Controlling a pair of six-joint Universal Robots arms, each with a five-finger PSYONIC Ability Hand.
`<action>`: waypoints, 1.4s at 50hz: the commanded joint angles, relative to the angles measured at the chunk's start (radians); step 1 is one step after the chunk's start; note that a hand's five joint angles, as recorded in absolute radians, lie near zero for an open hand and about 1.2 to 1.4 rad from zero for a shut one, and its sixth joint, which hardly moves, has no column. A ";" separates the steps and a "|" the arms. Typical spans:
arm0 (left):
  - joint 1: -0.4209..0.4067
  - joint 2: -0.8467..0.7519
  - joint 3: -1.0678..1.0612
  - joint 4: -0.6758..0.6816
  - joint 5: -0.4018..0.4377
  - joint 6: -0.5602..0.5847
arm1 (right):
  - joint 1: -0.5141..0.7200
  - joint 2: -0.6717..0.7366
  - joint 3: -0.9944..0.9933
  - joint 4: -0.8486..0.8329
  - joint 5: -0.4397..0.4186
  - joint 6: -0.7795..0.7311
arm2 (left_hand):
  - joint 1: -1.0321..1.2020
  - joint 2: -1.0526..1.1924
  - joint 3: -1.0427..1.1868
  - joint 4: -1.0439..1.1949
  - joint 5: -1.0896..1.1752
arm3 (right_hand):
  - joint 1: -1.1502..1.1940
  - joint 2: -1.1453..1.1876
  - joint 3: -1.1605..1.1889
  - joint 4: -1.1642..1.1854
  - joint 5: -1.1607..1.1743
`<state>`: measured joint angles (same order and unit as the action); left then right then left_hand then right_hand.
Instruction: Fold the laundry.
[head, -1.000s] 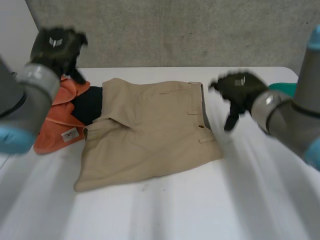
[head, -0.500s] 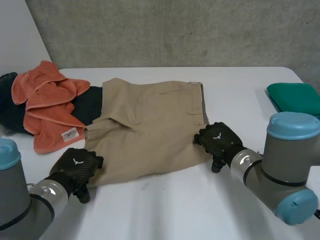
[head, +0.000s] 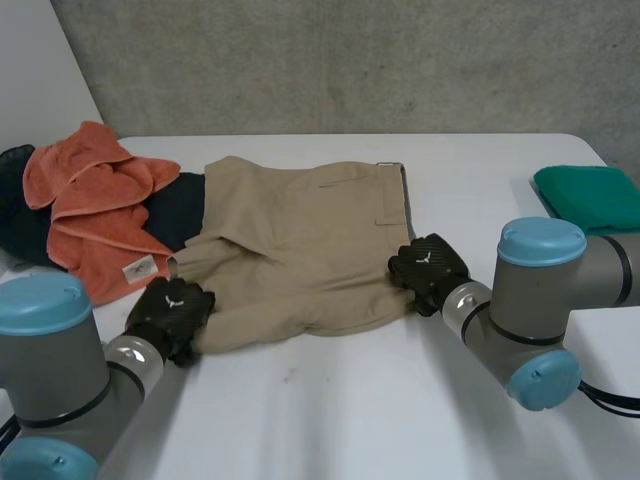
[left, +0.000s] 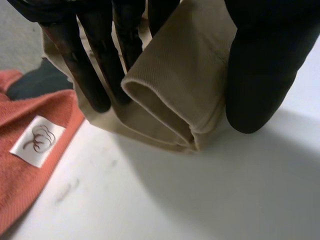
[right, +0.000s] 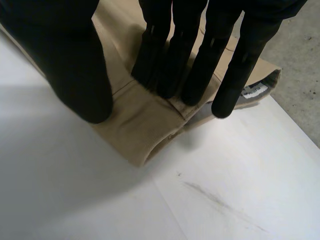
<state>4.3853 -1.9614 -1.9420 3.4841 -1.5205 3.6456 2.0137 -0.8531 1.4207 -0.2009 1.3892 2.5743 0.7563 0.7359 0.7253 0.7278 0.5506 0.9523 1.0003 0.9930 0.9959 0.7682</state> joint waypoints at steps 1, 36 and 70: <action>-0.001 -0.004 0.012 0.092 0.000 0.001 | 0.007 0.000 -0.013 -0.011 0.007 0.006 | 0.639 0.660 0.670 0.668 0.670 | 0.444 0.396 0.403 0.400 0.454; -0.300 0.418 0.043 -0.755 0.069 -0.025 | -0.075 -0.762 0.391 0.801 0.070 -0.428 | 0.640 0.660 0.671 0.668 0.671 | 0.444 0.396 0.403 0.400 0.454; -0.178 -0.714 1.325 -0.211 0.000 0.065 | -0.073 0.144 -0.313 -0.136 0.315 -0.286 | 0.343 0.364 0.374 0.372 0.375 | 0.117 0.069 0.076 0.073 0.126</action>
<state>4.2099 -2.5149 -0.8269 3.2546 -1.5144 3.6993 1.9366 -0.8741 1.2285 -0.2095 1.6837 2.3841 1.1620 1.1968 1.1905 1.2015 0.9739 1.0952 1.1635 1.1857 1.1941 0.9871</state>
